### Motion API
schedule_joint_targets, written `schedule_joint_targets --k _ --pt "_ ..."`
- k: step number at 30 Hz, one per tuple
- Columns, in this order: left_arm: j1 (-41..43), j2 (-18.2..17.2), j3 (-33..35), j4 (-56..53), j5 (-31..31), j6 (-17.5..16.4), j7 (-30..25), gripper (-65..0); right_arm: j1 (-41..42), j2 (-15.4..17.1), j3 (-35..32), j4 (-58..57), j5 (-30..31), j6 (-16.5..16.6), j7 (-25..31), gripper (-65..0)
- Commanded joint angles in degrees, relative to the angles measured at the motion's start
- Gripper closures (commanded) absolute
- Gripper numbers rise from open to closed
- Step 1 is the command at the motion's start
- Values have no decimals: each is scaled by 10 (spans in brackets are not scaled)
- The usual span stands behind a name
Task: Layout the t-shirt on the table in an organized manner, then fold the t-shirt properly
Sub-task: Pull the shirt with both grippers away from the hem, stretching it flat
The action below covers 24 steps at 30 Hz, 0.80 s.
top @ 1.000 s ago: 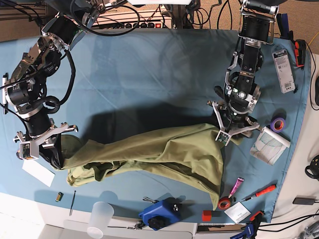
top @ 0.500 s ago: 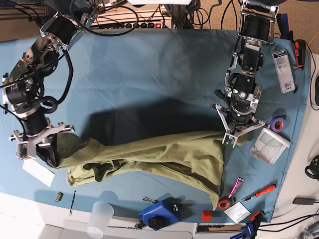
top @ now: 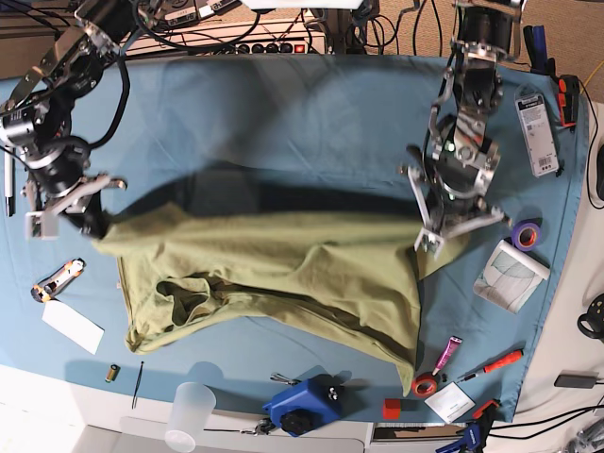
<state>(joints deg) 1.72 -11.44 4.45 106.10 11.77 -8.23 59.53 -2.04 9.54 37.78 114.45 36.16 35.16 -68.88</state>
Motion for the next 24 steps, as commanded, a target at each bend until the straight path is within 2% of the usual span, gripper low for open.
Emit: schedule_joint_targets --k 1,5,8,11,13,15,17,18,20,24 --pt "-1 -2 -1 17 4 0 -3 0 0 10 2 10 20 0 0 0" --pt "41 -11 -1 44 -7 -7 1 0 -26 9 2 10 61 5 -67 0" --pt "73 -32 -1 74 -9 -7 12 0 -44 9 12 10 63 6 -61 0" --pt "103 -54 -1 107 -9 -7 5 0 -56 10 32 10 95 5 -77 0" --pt "115 -66 -1 120 -19 -7 1 0 -63 9 45 10 103 22 -89 0" --pt "125 -76 -1 125 -26 -7 1 0 -67 8 76 10 104 16 -76 0" --pt "132 -79 -1 126 -26 -7 1 0 -67 4 112 10 129 -2 -76 0" --pt "134 -79 -1 126 -26 -7 1 0 -71 8 121 10 156 2 -96 0" --pt "136 -79 -1 126 -27 -7 0 0 -95 24 121 10 203 31 -111 0" --pt "137 -79 -1 126 -37 -7 -26 0 -132 23 130 10 206 33 -107 0"
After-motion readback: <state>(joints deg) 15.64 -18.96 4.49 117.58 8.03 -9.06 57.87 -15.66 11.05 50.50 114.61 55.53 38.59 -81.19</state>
